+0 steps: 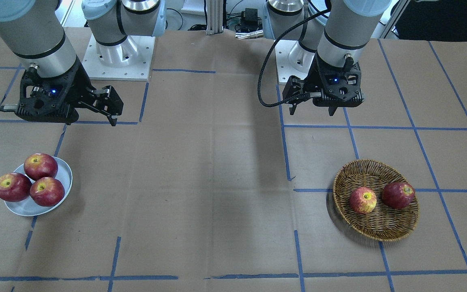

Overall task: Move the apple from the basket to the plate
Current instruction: 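Lower the open left gripper toward the yellow-red apple in the basket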

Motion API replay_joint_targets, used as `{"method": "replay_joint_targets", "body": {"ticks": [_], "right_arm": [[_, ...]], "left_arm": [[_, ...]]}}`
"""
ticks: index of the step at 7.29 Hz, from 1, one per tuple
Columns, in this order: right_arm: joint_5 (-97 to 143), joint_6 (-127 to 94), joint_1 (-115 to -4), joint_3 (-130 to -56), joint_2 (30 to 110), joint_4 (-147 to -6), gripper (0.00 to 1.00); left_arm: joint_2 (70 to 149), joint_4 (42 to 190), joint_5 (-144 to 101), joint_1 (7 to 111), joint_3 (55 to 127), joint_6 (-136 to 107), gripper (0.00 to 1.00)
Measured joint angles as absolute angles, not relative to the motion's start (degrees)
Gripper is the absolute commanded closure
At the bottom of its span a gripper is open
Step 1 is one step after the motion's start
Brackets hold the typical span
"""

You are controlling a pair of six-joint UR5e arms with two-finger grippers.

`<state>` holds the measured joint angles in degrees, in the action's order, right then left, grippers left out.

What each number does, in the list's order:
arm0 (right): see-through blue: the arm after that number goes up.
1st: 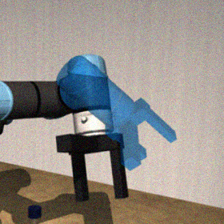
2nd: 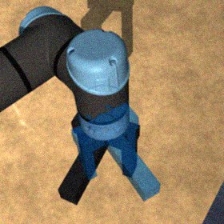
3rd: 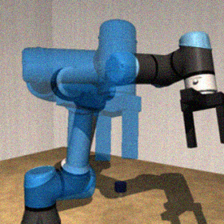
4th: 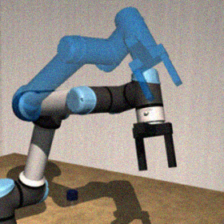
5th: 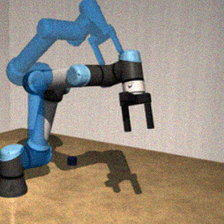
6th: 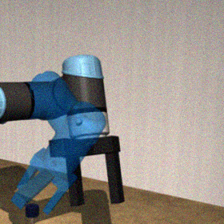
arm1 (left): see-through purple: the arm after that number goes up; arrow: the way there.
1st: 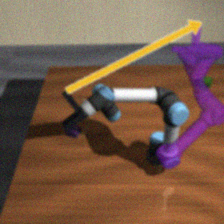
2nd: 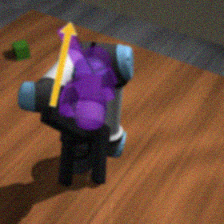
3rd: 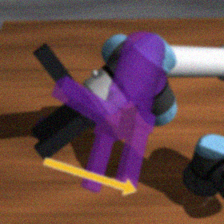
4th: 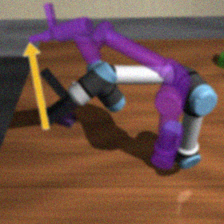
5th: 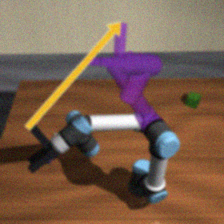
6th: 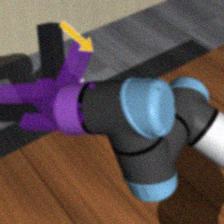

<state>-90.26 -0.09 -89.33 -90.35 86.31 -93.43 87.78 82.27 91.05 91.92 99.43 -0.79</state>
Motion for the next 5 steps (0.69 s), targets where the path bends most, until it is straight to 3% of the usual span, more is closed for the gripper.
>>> {"method": "replay_joint_targets", "body": {"ticks": [5], "right_arm": [[-90.3, -0.1, -89.3, -90.4, 86.3, -93.4, 0.00]], "left_arm": [[87.5, 82.3, 91.7, 92.3, 99.1, -0.8, 0.01]]}}
